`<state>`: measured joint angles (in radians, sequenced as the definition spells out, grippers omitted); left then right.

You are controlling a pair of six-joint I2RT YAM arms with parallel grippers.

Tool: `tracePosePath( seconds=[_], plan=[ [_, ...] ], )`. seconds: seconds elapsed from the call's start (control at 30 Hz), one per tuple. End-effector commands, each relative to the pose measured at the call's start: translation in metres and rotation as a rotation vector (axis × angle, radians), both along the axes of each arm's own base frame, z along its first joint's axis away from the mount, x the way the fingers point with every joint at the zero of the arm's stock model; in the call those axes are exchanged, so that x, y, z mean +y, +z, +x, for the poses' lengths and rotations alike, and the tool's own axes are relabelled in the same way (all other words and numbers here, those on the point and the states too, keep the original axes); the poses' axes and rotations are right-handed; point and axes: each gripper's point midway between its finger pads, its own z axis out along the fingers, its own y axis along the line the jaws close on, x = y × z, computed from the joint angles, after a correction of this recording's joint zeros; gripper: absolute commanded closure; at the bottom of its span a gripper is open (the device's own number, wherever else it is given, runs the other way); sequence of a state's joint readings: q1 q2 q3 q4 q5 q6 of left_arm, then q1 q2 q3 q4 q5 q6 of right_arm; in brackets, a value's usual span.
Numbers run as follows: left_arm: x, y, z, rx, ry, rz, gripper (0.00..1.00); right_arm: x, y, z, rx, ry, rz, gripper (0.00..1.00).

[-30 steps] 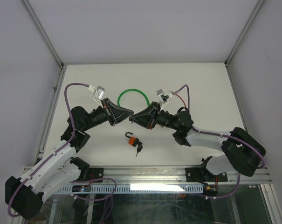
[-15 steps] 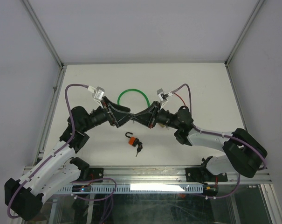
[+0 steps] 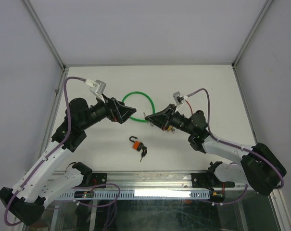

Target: Unlock with the key

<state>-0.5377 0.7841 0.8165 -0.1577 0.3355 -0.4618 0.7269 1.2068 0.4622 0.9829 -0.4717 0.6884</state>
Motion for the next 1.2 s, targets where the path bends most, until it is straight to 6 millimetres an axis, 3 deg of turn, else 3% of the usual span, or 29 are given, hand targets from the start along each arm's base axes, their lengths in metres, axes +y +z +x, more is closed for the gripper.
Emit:
tracePosePath(
  seconds=[0.0,0.27,0.37,0.47,0.63,1.0,1.17],
  plan=[
    [0.005,-0.01,0.02,0.066,0.076,0.129,0.01,-0.016,0.005,0.01,-0.04,-0.084,0.001,1.0],
    [-0.009,-0.056,0.058,0.236,0.127,0.213,0.01,-0.043,-0.027,0.021,0.006,-0.221,-0.101,1.0],
    [-0.02,-0.075,0.071,0.306,0.133,0.24,0.01,-0.05,-0.039,0.015,0.036,-0.227,-0.135,1.0],
    [-0.03,-0.1,0.085,0.388,0.148,0.273,0.01,-0.065,-0.049,0.025,0.038,-0.33,-0.182,1.0],
    [-0.048,-0.142,0.104,0.492,0.176,0.388,0.01,-0.083,-0.059,0.025,0.045,-0.409,-0.228,1.0],
    [-0.091,-0.227,0.122,0.58,0.201,0.753,0.05,-0.104,-0.074,0.025,0.079,-0.492,-0.28,1.0],
    [-0.105,-0.246,0.125,0.568,0.211,0.874,0.13,-0.109,-0.075,0.024,0.085,-0.51,-0.286,1.0]
  ],
)
